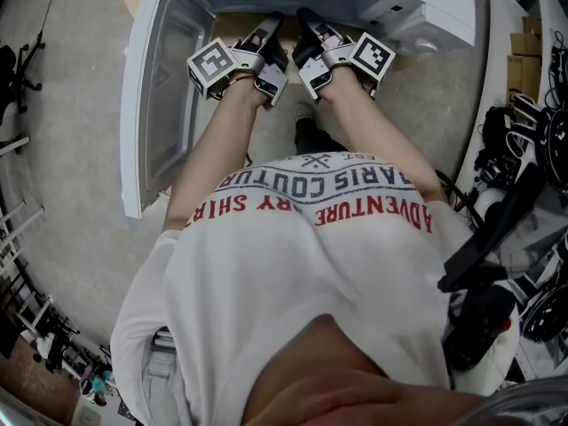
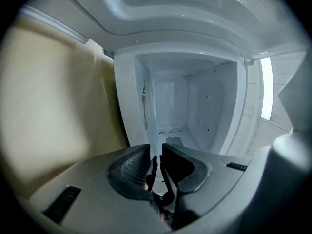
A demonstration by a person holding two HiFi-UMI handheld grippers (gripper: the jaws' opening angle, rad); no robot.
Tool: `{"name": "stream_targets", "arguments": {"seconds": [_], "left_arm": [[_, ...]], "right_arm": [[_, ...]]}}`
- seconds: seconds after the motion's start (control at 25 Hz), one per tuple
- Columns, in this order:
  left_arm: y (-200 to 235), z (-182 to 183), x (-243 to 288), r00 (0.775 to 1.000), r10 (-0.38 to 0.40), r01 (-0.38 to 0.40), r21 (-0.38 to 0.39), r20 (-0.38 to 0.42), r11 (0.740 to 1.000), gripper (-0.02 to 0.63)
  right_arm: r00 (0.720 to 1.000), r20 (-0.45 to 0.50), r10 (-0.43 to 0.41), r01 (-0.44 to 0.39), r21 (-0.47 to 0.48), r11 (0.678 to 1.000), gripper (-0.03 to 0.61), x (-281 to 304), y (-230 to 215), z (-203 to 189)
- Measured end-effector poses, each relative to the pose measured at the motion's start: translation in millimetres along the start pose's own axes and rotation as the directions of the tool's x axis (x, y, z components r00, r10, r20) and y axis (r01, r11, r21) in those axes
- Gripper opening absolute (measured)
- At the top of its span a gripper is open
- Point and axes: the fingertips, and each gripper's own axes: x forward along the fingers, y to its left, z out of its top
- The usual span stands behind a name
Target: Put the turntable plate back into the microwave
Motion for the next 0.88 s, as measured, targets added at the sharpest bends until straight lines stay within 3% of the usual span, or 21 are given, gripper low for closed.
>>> {"name": "stream_targets", "arguments": {"seconds": [0.08, 0.28, 0.4, 0.48, 0.56, 0.6, 0.76, 0.88], "left_arm": [[-3.1, -2.5, -1.8, 1.000, -0.002, 0.003, 0.023, -0.010, 1.000, 0.007], [-16.5, -16.5, -11.6, 0.998, -0.002, 0.008, 0.100, -0.061, 0.995, 0.000], [-29.1, -41.6, -28.6, 0.994, 0.025, 0.002, 0.252, -0.106, 0.968, 0.000], [-43.2, -63.8, -41.4, 0.990, 0.041, 0.014, 0.376, -0.138, 0.927, 0.000], [-60.4, -84.9, -59.1, 0.982, 0.076, 0.021, 0.506, -0.171, 0.862, 0.000], [-70.7, -94.9, -71.3, 0.978, 0.101, 0.023, 0.575, -0.183, 0.818, 0.000], [-120.4, -135.7, -133.8, 0.957, 0.186, 0.075, 0.810, -0.222, 0.581, 0.000], [-157.3, -180.9, -195.3, 0.944, 0.184, 0.165, 0.875, -0.274, 0.455, 0.000]], "right_arm": [[1.000, -0.006, 0.019, -0.020, -0.005, 1.000, 0.023, -2.7, 6.5, -3.9], [1.000, -0.008, 0.011, -0.011, -0.043, 0.999, 0.023, -22.2, 16.1, -16.3], [0.999, -0.042, -0.024, 0.020, -0.098, 0.995, 0.023, -50.7, 23.7, -34.8], [0.995, -0.085, -0.056, 0.039, -0.184, 0.982, 0.023, -72.8, 32.8, -47.3], [0.987, -0.122, -0.105, 0.059, -0.331, 0.942, 0.021, -97.7, 43.2, -58.4], [0.982, -0.134, -0.130, 0.065, -0.408, 0.911, 0.020, -111.9, 50.4, -64.9], [0.967, -0.161, -0.198, 0.044, -0.661, 0.749, 0.009, -173.2, 92.8, -106.1], [0.956, -0.200, -0.216, -0.026, -0.788, 0.615, 0.002, -229.9, 130.0, -161.4]]}}
